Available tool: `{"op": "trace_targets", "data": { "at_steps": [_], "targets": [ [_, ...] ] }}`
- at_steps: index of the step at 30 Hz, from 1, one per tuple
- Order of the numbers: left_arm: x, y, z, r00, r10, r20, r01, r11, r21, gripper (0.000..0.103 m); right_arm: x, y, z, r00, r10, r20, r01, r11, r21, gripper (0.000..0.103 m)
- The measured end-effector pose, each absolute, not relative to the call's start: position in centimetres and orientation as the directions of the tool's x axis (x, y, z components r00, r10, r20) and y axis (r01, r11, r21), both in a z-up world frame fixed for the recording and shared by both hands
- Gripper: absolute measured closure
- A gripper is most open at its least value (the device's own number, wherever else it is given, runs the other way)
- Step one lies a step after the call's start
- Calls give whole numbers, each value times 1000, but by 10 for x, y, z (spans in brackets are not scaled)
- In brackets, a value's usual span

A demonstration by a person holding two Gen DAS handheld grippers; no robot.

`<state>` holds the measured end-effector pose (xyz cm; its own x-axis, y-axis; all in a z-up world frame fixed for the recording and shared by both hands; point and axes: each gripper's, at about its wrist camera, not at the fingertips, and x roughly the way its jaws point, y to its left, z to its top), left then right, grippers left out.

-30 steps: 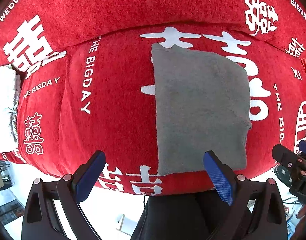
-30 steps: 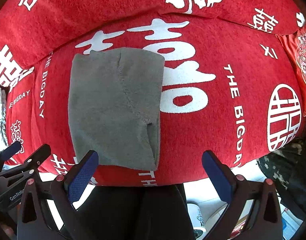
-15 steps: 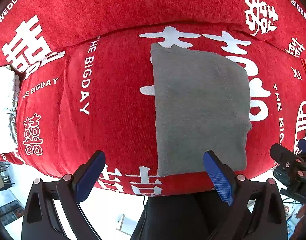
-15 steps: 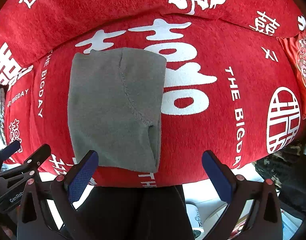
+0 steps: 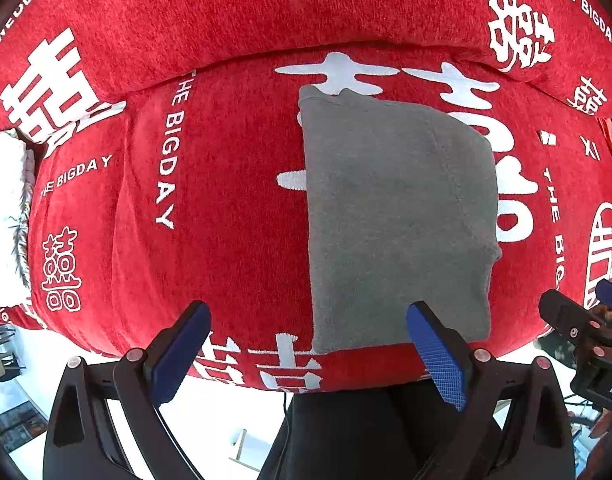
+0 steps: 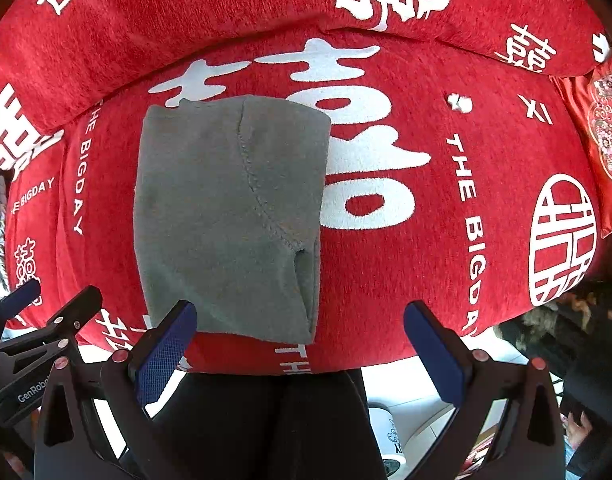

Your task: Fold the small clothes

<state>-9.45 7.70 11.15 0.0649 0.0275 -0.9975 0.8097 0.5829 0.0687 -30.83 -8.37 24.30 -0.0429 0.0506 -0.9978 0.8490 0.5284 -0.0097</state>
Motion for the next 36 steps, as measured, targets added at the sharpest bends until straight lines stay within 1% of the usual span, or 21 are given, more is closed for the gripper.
{"op": "trace_targets", "data": {
  "at_steps": [15, 23, 29, 33, 36],
  "targets": [
    [-87, 79, 110, 64, 3, -998, 816, 575, 55, 4, -304, -80, 244, -53, 21, -998, 859, 511, -34, 0],
    [-84, 81, 112, 99, -8, -995, 824, 561, 78, 4, -303, -74, 242, -64, 16, -998, 859, 510, -47, 0],
    [-84, 82, 112, 112, -9, -994, 826, 556, 88, 4, -302, -71, 241, -58, 22, -998, 858, 513, -38, 0],
    [-87, 79, 116, 126, -51, -991, 832, 549, 77, 4, -302, -72, 238, -47, 29, -998, 854, 519, -25, 0],
    [-92, 74, 116, 130, -48, -990, 840, 537, 84, 4, -303, -74, 236, -36, 33, -999, 851, 526, -13, 0]
  ]
}}
